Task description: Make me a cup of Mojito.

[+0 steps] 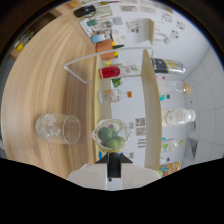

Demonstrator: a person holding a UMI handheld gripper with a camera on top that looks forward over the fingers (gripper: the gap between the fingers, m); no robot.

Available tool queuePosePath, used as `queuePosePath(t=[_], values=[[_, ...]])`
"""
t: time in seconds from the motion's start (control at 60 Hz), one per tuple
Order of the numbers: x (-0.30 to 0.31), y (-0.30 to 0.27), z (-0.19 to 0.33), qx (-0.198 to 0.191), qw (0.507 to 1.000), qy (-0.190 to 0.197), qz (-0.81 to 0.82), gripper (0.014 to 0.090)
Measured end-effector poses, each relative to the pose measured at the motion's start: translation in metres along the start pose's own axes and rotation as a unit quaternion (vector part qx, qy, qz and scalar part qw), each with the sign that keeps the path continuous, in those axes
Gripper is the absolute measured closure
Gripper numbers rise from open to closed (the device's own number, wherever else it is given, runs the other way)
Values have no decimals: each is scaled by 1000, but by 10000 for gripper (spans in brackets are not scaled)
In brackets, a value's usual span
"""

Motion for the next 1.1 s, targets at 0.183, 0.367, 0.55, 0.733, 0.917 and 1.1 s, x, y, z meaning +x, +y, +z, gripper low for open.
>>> queuePosePath(t=[0.183,0.367,0.55,0.733,0.917,1.1], values=[[47,16,-21,-24,958,19,284,893],[36,65,-40,-62,832,-3,551,892],[-52,129,-38,-137,728,-53,670,894],[-146,165,-34,-203,675,-115,700,894],[-198,175,-32,-223,666,-151,696,894],[-216,179,-33,-226,662,-165,695,883]])
